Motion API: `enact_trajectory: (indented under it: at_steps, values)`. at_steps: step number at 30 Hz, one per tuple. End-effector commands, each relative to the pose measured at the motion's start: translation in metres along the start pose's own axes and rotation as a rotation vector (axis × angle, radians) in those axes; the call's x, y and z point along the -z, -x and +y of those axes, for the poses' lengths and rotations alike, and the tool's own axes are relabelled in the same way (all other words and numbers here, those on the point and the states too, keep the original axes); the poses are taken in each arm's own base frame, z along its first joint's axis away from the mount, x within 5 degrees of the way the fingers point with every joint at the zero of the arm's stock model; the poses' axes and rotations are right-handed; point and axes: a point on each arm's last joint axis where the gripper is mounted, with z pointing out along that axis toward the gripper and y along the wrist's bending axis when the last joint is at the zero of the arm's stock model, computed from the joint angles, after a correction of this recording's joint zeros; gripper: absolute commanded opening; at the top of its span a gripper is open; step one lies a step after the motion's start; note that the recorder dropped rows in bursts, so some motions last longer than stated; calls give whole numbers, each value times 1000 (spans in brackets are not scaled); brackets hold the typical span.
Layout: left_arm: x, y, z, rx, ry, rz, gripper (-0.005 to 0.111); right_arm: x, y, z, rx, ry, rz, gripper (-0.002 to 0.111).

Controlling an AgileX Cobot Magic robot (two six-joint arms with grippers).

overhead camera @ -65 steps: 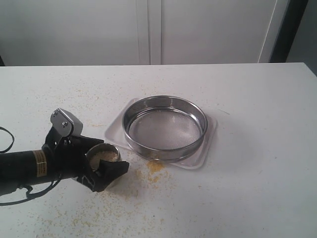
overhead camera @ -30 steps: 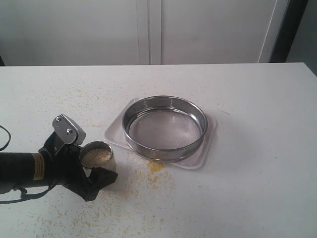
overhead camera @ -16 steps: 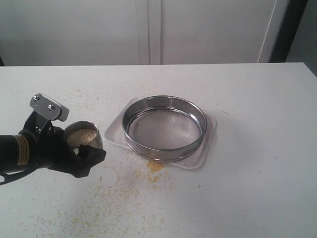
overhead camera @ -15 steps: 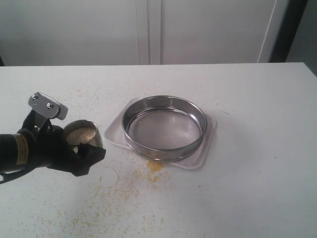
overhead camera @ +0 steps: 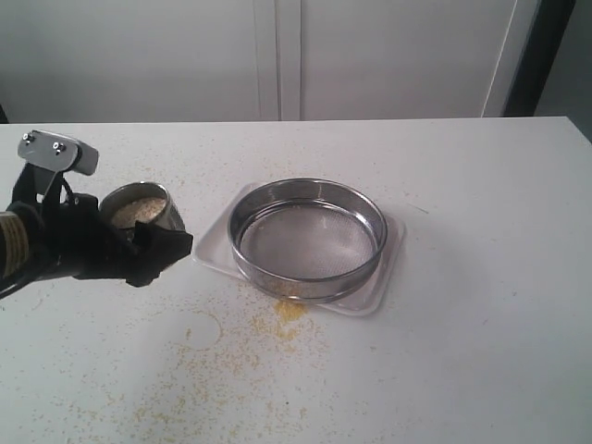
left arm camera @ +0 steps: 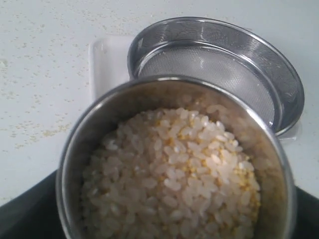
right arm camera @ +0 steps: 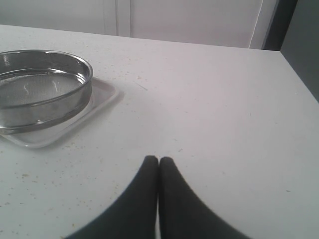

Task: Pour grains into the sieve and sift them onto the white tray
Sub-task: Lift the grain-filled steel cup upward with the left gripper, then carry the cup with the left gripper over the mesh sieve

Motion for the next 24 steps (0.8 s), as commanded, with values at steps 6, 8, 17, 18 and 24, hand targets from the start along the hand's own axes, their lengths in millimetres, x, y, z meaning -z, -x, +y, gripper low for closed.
enact_trajectory:
  at_steps: [6,8,17,18,24]
  values:
    - [4,57,1,-50,45,-55,0,0,-1,0,-1,5,-4,0]
    - [4,67,1,-62,45,-66,0,0,-1,0,-1,5,-4,0]
    - [1,108,1,-25,36,-125,0,0,-1,0,-1,5,-4,0]
    - [-1,111,1,-22,34,-131,0,0,-1,0,-1,5,-4,0]
    - [-24,128,-17,-40,-7,-144,0,0,-1,0,-1,5,-4,0]
